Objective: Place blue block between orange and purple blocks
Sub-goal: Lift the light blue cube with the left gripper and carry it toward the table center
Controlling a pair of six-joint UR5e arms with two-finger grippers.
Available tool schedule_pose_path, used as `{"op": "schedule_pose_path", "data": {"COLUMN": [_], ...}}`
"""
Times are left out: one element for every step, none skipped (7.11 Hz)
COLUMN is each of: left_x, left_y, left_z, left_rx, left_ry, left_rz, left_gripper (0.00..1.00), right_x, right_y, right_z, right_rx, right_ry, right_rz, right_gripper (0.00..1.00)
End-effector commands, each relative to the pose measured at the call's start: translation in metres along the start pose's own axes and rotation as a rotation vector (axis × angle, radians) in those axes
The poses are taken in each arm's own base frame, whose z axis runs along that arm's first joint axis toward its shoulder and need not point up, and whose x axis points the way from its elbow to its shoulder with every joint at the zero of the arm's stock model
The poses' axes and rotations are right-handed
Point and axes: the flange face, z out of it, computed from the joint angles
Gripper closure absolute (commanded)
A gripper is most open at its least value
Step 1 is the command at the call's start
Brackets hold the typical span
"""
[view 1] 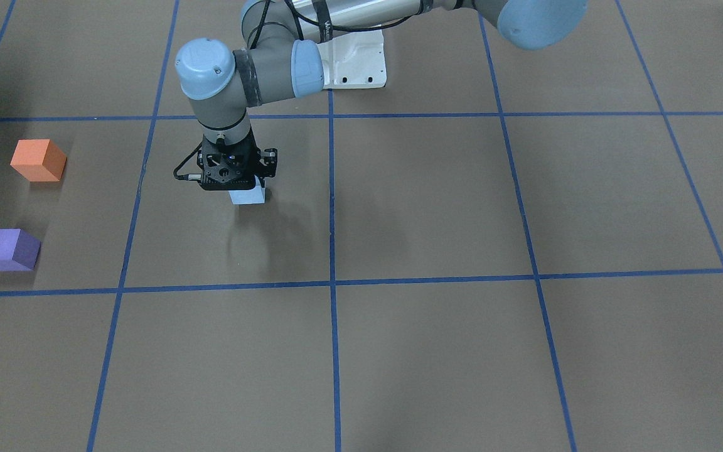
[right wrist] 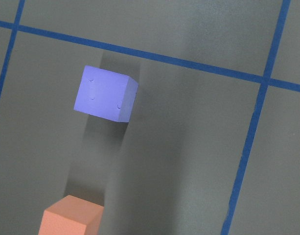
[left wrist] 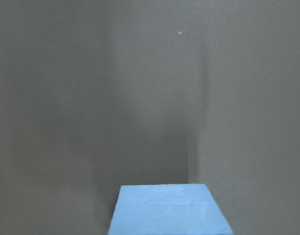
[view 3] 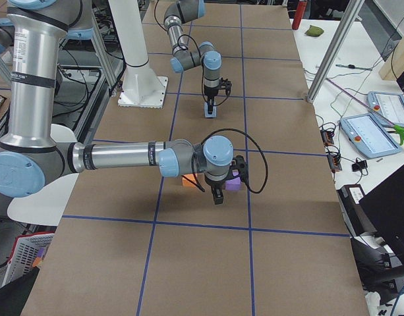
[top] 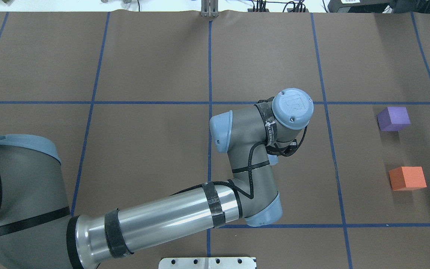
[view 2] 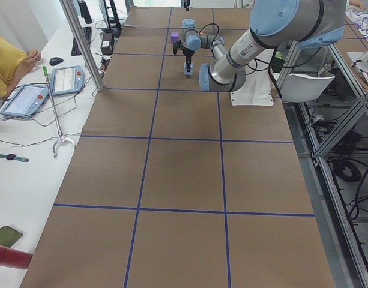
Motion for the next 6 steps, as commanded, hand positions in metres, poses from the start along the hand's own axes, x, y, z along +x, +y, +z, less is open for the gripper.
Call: {"op": "schedule_pose_path", "data": {"left_x": [-0.001, -0.002, -0.001, -0.003, -0.005, -0.007], "left_y": [0.000, 0.000, -0.001, -0.002, -0.008, -0.016], "left_z": [0.002, 0.003, 0.000, 0.001, -0.005, -0.012], "left_rx": [-0.001, 0.000, 0.004, 0.004, 0.012, 0.021], "left_ry": [-0.003, -0.004, -0.001, -0.005, 0.001, 0.004], "left_rz": [0.008, 0.010, 0.013, 0.011, 0.007, 0.000], "left_gripper": [0.30, 0.04, 0.00, 0.00, 0.00, 0.00], "right_x": [-0.002, -0.006, -0.010, -0.014, -0.020, -0.046], "right_y": [-0.002, -0.005, -0.007, -0.013, -0.017, -0.040], "right_z": [-0.001, 0.001, 0.001, -0.002, -0.004, -0.012], "right_rx": [0.003, 0.001, 0.002, 0.009, 0.013, 0.034], "right_ry": [-0.013, -0.015, -0.014, -0.014, -0.016, -0.023], "right_rz": [-0.003, -0.015, -0.024, -0.035, -0.046, -0.069], "right_gripper": [0.00, 0.00, 0.00, 0.00, 0.00, 0.00]}}
